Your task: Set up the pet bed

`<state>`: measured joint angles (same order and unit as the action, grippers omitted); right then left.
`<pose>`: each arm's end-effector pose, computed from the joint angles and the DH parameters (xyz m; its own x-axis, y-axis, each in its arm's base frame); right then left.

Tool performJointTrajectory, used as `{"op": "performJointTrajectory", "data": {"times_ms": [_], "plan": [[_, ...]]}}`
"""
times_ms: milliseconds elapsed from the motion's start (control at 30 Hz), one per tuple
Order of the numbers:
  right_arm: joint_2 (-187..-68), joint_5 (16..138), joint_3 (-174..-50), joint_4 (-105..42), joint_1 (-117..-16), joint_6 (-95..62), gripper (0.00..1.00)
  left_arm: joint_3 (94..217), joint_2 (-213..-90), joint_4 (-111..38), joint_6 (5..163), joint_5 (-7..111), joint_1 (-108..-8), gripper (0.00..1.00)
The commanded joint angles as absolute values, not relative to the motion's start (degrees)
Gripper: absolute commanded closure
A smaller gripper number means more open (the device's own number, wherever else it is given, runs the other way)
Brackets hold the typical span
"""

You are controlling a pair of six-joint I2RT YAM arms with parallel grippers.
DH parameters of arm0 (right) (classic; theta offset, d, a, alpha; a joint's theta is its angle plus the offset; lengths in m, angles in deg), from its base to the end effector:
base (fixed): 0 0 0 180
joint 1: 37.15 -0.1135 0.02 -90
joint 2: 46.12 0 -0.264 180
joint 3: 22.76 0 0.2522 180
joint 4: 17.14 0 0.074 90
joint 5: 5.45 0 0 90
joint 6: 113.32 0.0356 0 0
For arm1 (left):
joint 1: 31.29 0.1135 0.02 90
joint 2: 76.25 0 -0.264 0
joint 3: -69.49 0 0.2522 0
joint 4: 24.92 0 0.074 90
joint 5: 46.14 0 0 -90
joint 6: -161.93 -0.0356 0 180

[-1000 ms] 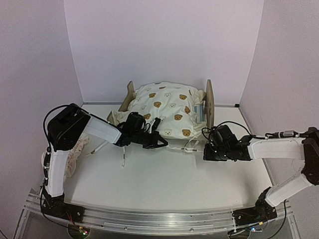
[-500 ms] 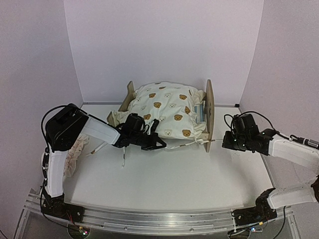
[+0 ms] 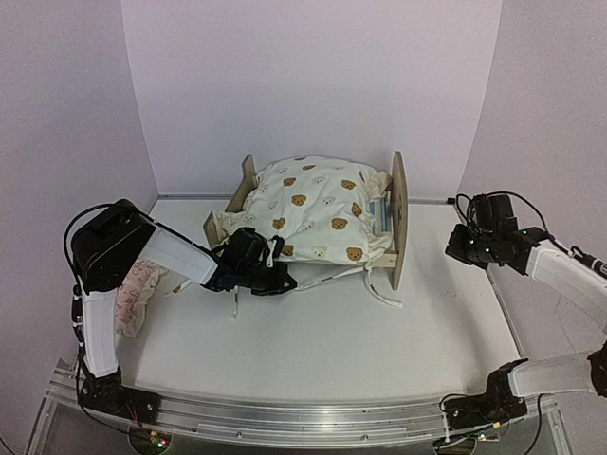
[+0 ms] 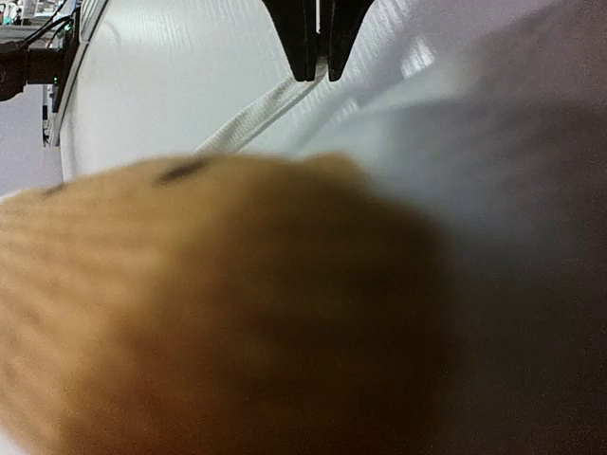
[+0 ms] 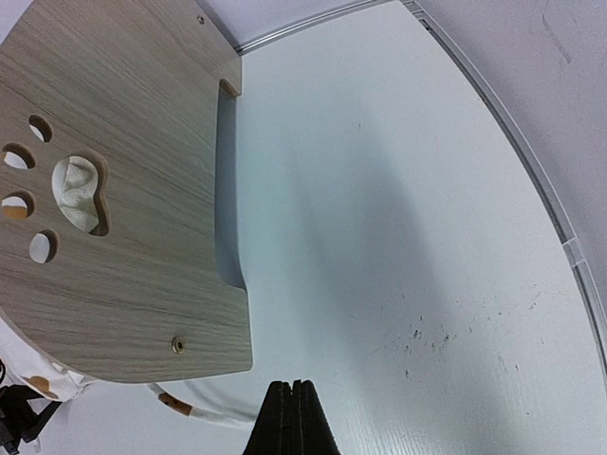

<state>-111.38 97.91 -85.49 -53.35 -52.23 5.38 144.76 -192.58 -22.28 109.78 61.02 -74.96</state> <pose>0.2399 0.0561 0.2742 -0.5680 0.3308 -0.7536 0.2208 0.9433 0.2477 0.2907 -0.2920 0.1173 -0.8624 0.0127 -0.5061 0.3772 0.6830 -0.6255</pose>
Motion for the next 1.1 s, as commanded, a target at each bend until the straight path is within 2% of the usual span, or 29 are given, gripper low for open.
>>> {"op": "performJointTrajectory", "data": {"times_ms": [0, 100, 167, 233, 333, 400, 467, 600, 700, 767, 900, 1000, 1067], "plan": [[-110.44, 94.81, -88.11, -54.19, -52.00, 5.35, 1.00, 143.47, -191.80, -25.15, 111.66, 55.93, -73.66, 1.00], [-110.06, 93.21, -87.42, -54.27, -52.00, 5.74, 1.00, 144.60, -193.12, -23.83, 111.48, 59.52, -73.66, 0.99], [-109.33, 91.20, -86.52, -54.26, -52.00, 5.55, 1.00, 144.91, -193.50, -23.59, 111.43, 60.71, -73.66, 0.95], [-108.26, 87.86, -85.65, -54.31, -52.00, 4.84, 1.00, 144.63, -193.13, -23.33, 111.33, 61.26, -73.69, 0.88], [-106.57, 82.76, -84.31, -54.50, -52.00, 3.98, 0.98, 143.94, -191.36, -22.91, 110.98, 61.76, -74.26, 0.72], [-105.63, 80.38, -83.54, -54.69, -51.99, 3.79, 0.91, 143.86, -189.65, -23.46, 110.27, 61.63, -75.13, 0.62], [-104.83, 78.79, -83.38, -55.06, -52.00, 3.50, 0.77, 144.00, -187.56, -25.29, 109.34, 60.23, -76.69, 0.55], [-103.74, 77.26, -83.83, -55.93, -52.00, 3.23, 0.46, 143.95, -181.55, -31.84, 106.82, 53.92, -79.62, 0.47], [-102.93, 75.86, -84.52, -56.29, -52.00, 3.02, 0.29, 142.82, -175.24, -37.97, 104.84, 46.87, -81.23, 0.41], [-102.35, 75.08, -84.80, -56.46, -52.00, 3.05, 0.22, 141.28, -170.23, -42.38, 104.23, 42.03, -81.47, 0.36], [-101.44, 73.86, -84.95, -56.56, -52.00, 2.96, 0.15, 138.75, -159.09, -51.06, 103.66, 33.17, -81.48, 0.21], [-101.16, 73.24, -84.95, -56.56, -52.00, 2.98, 0.08, 137.67, -153.33, -57.01, 103.92, 25.02, -81.25, 0.07], [-101.10, 72.89, -84.91, -56.54, -51.98, 3.11, 0.05, 137.99, -150.64, -62.48, 105.18, 20.97, -80.33, 0.04]]}}
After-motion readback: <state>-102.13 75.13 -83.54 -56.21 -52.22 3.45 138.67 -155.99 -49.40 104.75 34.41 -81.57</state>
